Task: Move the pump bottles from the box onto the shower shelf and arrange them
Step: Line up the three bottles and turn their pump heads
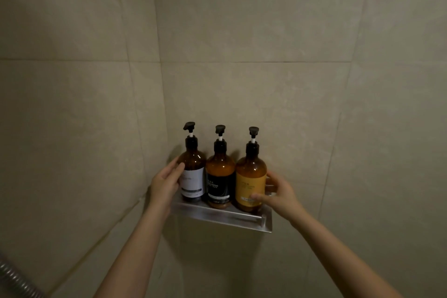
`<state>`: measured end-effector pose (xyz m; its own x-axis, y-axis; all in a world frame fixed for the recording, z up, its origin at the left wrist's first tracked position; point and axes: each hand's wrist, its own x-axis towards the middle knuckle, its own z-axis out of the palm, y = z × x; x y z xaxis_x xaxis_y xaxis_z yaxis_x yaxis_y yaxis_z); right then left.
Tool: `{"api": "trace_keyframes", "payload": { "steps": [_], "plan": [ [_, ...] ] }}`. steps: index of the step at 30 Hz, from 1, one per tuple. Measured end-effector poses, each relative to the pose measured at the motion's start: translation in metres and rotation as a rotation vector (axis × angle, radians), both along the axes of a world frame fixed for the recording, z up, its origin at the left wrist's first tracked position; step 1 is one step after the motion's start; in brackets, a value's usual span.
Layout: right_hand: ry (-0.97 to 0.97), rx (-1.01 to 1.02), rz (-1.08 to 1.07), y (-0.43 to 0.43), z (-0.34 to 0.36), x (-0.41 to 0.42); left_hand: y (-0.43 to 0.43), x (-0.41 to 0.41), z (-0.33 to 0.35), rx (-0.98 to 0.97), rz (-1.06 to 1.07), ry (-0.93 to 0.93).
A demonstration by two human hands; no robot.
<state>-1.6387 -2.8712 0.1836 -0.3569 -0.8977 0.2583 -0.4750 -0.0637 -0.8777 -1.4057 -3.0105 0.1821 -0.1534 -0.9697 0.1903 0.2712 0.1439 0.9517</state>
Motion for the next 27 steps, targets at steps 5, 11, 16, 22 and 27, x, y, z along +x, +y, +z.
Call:
{"api": "trace_keyframes", "payload": {
  "steps": [5, 11, 16, 22, 27],
  "plan": [
    [0.028, -0.007, -0.002, 0.000, -0.001, -0.002, 0.003, 0.002, 0.002, 0.053, 0.005, 0.024],
    [0.049, 0.000, -0.009, -0.002, -0.003, -0.004, 0.007, 0.007, -0.003, -0.097, -0.010, -0.128],
    [0.074, -0.008, -0.047, -0.002, -0.008, -0.003, 0.010, 0.004, -0.004, -0.155, 0.054, -0.264],
    [0.073, -0.015, -0.069, 0.001, -0.010, -0.001, 0.009, 0.005, 0.001, -0.139, 0.018, -0.267],
    [0.063, -0.007, -0.084, 0.001, -0.009, -0.001, 0.008, 0.007, 0.001, -0.124, -0.025, -0.263]
  ]
}}
